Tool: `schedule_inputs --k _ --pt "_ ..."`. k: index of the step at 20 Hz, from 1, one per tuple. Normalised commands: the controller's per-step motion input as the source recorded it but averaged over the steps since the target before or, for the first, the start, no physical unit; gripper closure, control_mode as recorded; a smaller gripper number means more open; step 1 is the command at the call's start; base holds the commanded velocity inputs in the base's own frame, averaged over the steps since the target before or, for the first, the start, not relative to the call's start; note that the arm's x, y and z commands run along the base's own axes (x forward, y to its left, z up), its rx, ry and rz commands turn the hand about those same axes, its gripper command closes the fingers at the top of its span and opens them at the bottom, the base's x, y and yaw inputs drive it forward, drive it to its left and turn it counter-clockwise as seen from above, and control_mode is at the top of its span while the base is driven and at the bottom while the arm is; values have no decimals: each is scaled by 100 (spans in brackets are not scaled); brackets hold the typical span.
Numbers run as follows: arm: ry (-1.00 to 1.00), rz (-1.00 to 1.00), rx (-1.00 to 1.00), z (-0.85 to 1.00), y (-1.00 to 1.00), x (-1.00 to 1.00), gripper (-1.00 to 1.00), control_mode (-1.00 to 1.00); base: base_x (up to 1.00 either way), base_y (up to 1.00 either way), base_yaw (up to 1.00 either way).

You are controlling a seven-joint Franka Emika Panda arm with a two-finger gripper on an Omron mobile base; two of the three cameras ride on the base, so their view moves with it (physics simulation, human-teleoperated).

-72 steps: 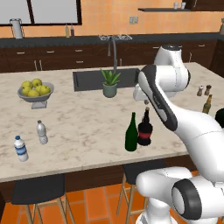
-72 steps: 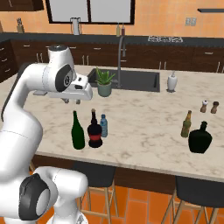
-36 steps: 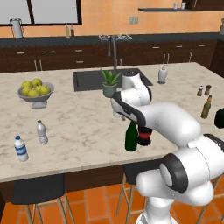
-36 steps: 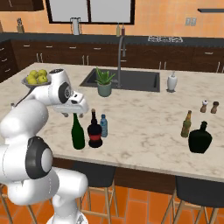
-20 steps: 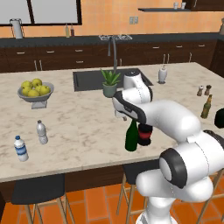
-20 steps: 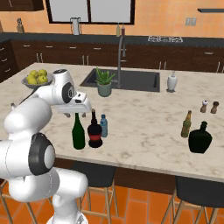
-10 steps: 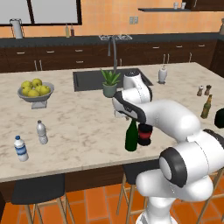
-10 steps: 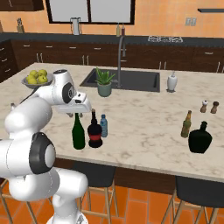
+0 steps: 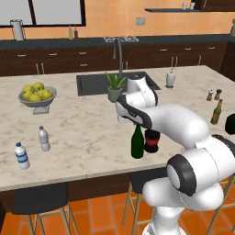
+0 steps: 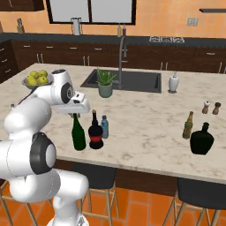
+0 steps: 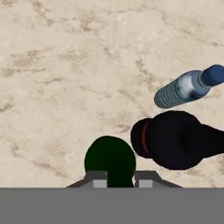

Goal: Move the plastic bottles in the middle to the plastics group, and the glass bottles in the middle to the glass group.

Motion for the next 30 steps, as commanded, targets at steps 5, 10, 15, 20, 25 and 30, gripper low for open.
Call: schedule_inputs --k 5,10,15,20,25,30 --pt "0 0 0 20 2 -10 100 -100 0 0 0" --pt "4 0 2 30 -4 -57 100 -100 0 0 0" --pt "0 0 0 18 -34 -65 100 -100 0 0 0" --pt "-1 0 -6 0 -70 -23 100 -100 0 0 0" --pt "2 0 -6 1 -78 3 100 -100 0 0 0" --pt "13 0 -5 2 -72 20 100 -100 0 0 0"
